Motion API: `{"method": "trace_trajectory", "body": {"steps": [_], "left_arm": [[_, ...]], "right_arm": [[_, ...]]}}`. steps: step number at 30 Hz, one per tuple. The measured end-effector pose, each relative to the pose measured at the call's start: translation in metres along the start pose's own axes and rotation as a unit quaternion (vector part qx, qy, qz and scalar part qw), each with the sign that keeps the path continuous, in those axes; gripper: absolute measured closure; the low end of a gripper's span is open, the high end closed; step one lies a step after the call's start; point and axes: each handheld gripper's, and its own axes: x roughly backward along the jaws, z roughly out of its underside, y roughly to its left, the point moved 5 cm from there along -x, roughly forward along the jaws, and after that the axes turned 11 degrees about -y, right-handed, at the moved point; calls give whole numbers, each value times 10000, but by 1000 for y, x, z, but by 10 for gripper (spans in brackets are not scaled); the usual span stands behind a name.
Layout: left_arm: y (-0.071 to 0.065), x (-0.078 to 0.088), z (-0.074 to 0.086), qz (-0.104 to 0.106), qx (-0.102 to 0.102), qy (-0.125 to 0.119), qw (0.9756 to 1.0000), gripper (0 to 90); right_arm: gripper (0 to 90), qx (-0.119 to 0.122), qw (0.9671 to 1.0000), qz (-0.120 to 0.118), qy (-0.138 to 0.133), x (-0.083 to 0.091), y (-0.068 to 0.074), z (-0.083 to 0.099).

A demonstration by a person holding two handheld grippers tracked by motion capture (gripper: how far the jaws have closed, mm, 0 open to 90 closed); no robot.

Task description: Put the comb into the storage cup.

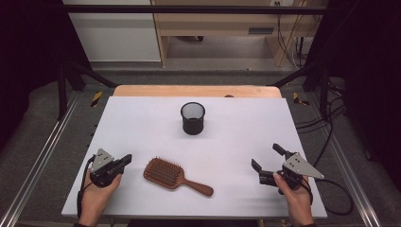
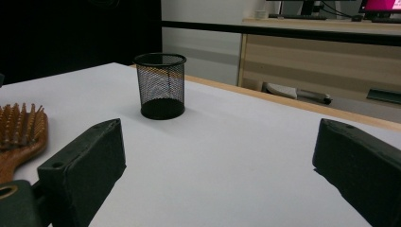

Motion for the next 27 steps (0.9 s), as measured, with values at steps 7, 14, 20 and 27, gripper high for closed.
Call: {"method": "trace_trajectory", "body": {"steps": [7, 14, 20, 27], "left_arm": [[-7, -9, 6, 117, -97, 336, 9993, 900], [-16, -18, 11, 281, -191, 566, 9978, 900], [-24, -25, 15, 386, -276, 763, 9960, 900], [-27, -27, 16, 494, -259, 815, 9951, 900]], "right_arm": [[32, -3, 10000, 2, 25, 0, 0, 1], [32, -17, 10000, -2, 58, -1, 0, 2], [32, -46, 10000, -7, 62, 0, 1, 2], [33, -70, 9999, -23, 90, -1, 1, 2]]}}
